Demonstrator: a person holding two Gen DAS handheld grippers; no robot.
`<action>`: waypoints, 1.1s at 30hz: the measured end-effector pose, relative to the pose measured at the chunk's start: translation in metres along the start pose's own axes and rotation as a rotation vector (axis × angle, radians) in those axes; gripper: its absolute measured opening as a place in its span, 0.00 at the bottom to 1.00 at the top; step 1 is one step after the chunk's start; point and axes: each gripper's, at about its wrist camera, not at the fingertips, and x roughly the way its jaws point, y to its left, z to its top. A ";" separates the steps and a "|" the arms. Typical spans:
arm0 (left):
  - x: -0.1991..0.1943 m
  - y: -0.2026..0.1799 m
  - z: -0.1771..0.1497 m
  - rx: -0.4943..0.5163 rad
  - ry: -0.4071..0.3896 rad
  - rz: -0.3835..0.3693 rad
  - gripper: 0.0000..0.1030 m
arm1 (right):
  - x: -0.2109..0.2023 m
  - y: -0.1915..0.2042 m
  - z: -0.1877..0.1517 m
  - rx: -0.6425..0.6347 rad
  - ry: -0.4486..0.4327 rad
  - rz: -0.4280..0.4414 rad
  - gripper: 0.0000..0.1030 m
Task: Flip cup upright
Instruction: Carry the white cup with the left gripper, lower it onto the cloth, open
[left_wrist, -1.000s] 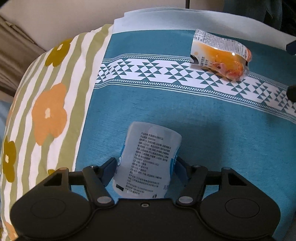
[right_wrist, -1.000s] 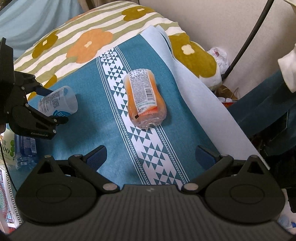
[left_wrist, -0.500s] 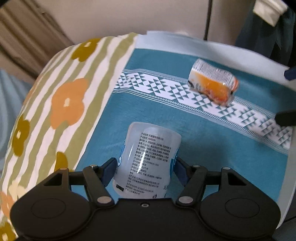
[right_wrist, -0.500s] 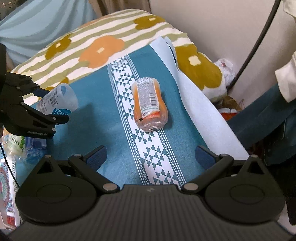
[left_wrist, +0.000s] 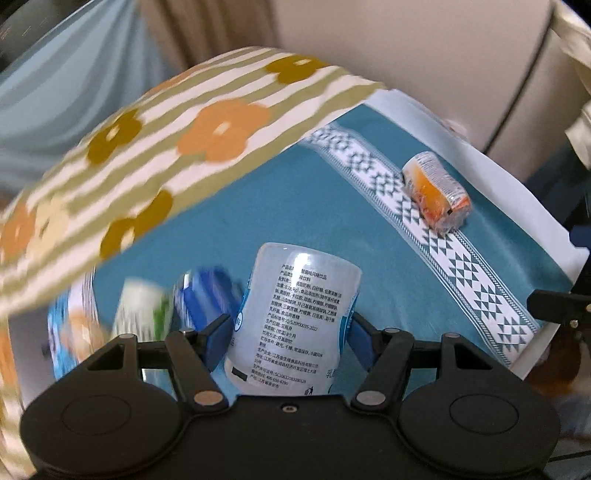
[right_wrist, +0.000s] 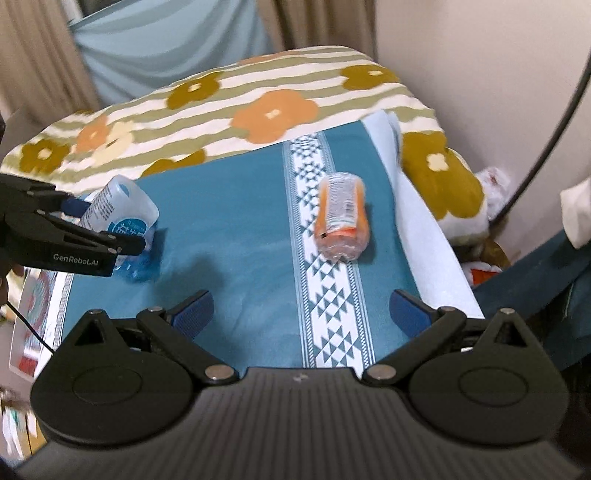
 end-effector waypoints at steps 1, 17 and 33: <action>-0.001 0.001 -0.009 -0.044 0.009 0.000 0.68 | -0.001 0.001 -0.002 -0.016 0.002 0.011 1.00; 0.035 0.040 -0.085 -0.621 0.106 -0.039 0.69 | 0.037 0.035 -0.028 -0.127 0.119 0.067 1.00; 0.060 0.047 -0.089 -0.642 0.163 -0.031 0.69 | 0.058 0.052 -0.040 -0.101 0.168 0.052 1.00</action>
